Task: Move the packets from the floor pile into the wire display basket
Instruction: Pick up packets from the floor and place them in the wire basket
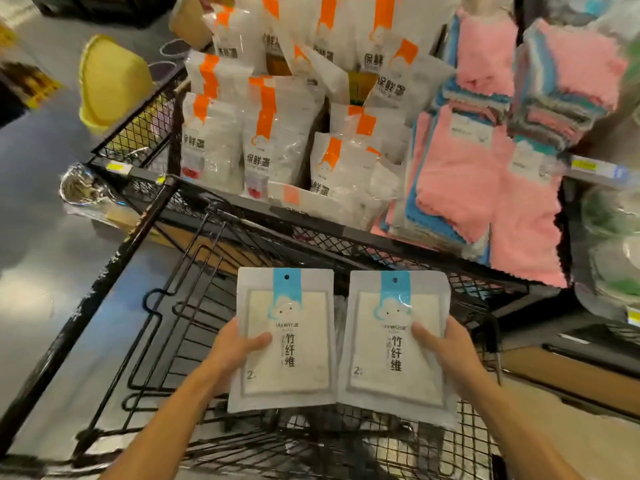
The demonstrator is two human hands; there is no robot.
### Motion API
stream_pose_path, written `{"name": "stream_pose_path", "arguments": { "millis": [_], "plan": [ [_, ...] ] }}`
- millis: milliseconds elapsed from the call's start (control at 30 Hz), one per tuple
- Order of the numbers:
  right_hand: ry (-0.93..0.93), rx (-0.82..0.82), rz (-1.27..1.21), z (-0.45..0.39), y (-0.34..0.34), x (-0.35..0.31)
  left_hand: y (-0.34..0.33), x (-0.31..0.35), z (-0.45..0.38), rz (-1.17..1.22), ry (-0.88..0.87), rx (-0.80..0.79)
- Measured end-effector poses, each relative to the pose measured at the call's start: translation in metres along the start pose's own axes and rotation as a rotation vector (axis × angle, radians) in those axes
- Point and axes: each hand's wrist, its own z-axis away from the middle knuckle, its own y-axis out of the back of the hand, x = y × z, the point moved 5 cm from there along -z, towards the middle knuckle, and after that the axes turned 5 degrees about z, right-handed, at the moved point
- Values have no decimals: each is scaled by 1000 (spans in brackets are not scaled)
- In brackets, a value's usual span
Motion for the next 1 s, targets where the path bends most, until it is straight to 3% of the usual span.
{"name": "stream_pose_path", "arguments": {
  "millis": [433, 667, 900, 1000],
  "plan": [
    [-286, 135, 47, -98, -44, 119, -17, -111, -164, -102, 141, -56],
    [-282, 314, 254, -135, -65, 162, -32, -122, -220, -254, 51, -3],
    [-238, 485, 518, -134, -85, 171, -45, -131, -218, -540, -169, 137],
    [-183, 502, 626, -131, -83, 167, -55, -135, -218, -919, -240, 119]
  ]
}}
